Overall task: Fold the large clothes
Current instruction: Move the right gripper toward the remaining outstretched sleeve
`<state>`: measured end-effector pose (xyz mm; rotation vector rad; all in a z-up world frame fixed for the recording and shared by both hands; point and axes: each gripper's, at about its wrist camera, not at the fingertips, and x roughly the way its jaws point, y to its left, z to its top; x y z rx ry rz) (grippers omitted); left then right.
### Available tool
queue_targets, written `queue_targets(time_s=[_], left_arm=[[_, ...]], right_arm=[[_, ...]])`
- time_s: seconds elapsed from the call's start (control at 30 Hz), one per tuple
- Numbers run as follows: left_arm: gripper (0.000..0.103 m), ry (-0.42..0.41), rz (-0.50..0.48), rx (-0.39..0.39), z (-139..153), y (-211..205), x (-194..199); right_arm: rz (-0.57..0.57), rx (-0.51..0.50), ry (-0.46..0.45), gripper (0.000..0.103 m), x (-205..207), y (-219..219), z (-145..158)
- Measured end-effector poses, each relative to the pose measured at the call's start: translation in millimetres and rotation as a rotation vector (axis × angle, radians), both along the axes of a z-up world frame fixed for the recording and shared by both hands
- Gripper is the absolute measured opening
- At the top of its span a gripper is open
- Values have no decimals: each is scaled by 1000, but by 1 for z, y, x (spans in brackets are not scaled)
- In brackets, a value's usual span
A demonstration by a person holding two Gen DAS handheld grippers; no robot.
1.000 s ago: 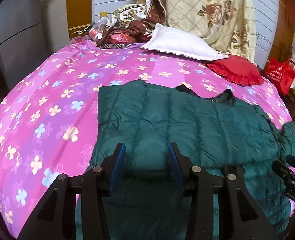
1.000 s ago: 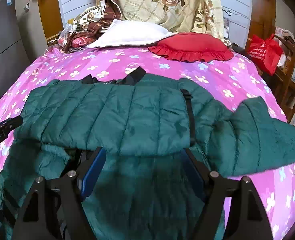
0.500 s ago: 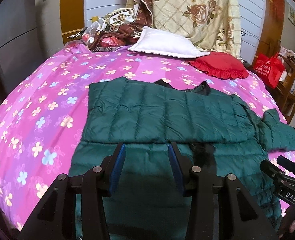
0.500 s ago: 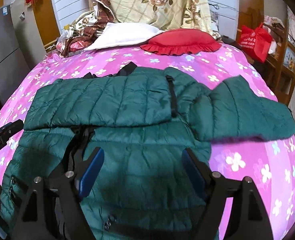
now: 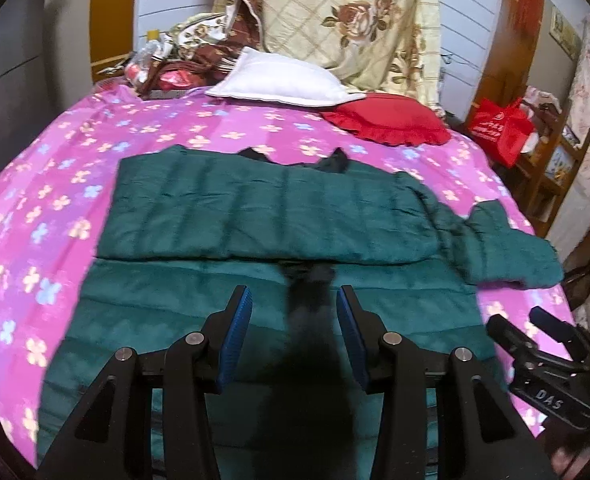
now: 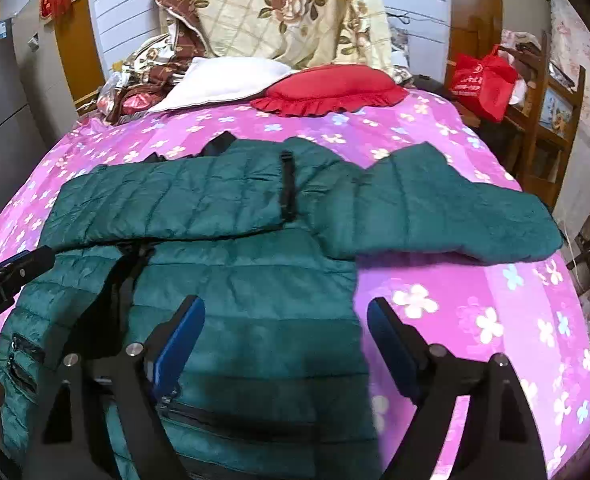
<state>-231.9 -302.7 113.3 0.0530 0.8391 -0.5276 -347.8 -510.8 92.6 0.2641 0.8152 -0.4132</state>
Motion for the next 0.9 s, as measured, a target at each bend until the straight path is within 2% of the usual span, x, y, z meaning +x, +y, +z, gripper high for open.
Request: queue_targets(time_s=[0.53, 0.9], left_arm=[[22, -8, -77, 8, 0, -61, -24], [22, -9, -60, 11, -4, -68, -14]], right_arm=[[-108, -12, -2, 88, -25, -66, -6], [-185, -22, -4, 88, -29, -110, -11]])
